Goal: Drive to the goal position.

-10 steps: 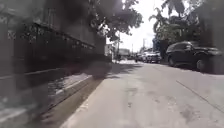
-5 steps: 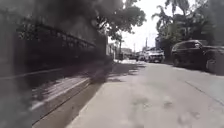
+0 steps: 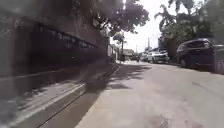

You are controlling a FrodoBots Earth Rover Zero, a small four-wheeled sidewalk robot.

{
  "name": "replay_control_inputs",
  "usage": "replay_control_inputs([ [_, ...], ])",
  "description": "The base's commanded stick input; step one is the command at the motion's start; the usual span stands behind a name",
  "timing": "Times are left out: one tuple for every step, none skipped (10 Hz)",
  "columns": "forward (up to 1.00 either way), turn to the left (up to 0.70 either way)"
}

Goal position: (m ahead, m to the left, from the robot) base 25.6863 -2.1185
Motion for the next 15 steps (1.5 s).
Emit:
replay_control_inputs([
  [1.00,-0.40],
  [1.00,-0.40],
  [1.00,-0.07],
  [1.00,0.00],
  [1.00,0.00],
  [1.00,0.00],
  [1.00,0.00],
  [1.00,0.00],
  [1.00,0.00],
  [1.00,0.00],
  [1.00,0.00],
  [1.00,0.00],
  [1.00,0.00],
  [1.00,0.00],
  [1.00,0.00],
])
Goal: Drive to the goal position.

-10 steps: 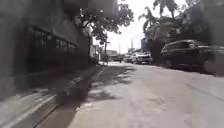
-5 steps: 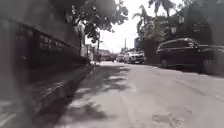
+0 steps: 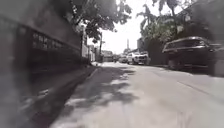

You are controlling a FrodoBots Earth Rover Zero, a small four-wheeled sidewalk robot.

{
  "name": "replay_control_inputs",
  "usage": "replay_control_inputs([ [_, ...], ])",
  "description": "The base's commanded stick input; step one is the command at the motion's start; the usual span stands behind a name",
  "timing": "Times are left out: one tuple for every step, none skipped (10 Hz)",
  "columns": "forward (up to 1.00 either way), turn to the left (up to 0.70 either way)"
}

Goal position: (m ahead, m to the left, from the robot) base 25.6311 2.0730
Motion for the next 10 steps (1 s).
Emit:
replay_control_inputs([
  [1.00,0.00],
  [1.00,0.00],
  [1.00,0.00],
  [1.00,0.00],
  [1.00,0.00],
  [1.00,-0.08],
  [1.00,-0.20],
  [1.00,-0.27],
  [1.00,-0.02],
  [1.00,0.00],
])
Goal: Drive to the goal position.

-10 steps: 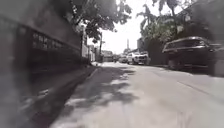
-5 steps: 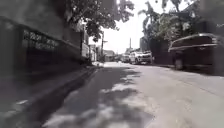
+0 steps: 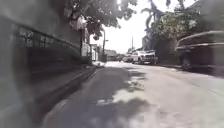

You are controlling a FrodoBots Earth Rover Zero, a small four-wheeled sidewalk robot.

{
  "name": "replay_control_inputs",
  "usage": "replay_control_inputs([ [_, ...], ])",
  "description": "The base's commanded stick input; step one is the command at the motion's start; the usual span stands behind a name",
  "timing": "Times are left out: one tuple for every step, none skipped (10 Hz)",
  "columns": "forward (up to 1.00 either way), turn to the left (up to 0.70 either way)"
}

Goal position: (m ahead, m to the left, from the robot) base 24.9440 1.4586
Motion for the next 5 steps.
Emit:
replay_control_inputs([
  [1.00,0.00],
  [1.00,0.00],
  [1.00,0.00],
  [1.00,0.00],
  [1.00,0.00],
])
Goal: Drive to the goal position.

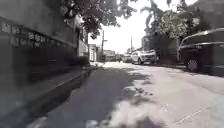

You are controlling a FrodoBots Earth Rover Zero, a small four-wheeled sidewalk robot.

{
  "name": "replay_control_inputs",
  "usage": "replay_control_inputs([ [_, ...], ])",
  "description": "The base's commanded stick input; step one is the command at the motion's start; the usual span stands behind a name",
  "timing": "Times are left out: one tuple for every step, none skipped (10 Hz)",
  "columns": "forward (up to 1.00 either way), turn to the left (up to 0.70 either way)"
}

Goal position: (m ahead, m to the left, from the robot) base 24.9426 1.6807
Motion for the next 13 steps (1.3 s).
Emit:
replay_control_inputs([
  [1.00,0.00],
  [1.00,0.00],
  [1.00,0.00],
  [1.00,0.00],
  [1.00,0.00],
  [1.00,0.00],
  [1.00,0.00],
  [1.00,0.00],
  [1.00,0.00],
  [1.00,0.00],
  [1.00,0.00],
  [1.00,0.00],
  [1.00,0.00],
])
